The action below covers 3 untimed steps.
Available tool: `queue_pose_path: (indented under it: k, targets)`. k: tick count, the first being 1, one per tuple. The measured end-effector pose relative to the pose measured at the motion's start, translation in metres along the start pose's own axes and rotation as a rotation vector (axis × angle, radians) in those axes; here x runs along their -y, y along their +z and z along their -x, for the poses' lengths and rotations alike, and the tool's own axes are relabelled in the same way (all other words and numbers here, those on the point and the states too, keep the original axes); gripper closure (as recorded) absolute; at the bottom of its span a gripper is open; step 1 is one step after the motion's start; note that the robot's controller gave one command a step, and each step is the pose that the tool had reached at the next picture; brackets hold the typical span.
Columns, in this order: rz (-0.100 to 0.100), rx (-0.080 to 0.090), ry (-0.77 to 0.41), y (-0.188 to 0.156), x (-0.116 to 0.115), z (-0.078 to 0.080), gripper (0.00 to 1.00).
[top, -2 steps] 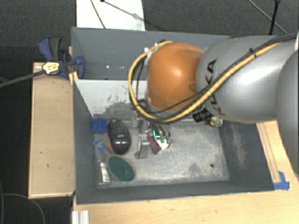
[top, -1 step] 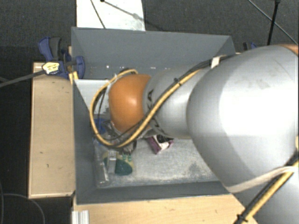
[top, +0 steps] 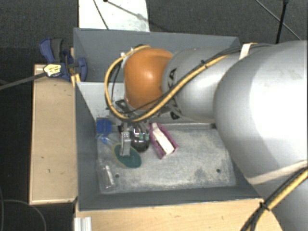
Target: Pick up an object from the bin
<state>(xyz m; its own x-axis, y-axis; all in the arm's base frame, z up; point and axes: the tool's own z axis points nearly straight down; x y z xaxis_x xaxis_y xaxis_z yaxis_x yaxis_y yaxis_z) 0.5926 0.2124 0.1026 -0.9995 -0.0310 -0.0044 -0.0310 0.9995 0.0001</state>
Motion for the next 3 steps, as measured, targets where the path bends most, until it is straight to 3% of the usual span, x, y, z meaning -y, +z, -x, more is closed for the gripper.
queue_pose_path:
  k: [1,2,3]
  targets:
    - [0.001,-0.005,-0.379,0.002,0.028,-0.079,0.00]
    - [0.004,0.017,-0.916,0.028,0.060,-0.109,0.00]
    - [0.005,0.020,-0.907,0.026,0.059,-0.108,0.00]
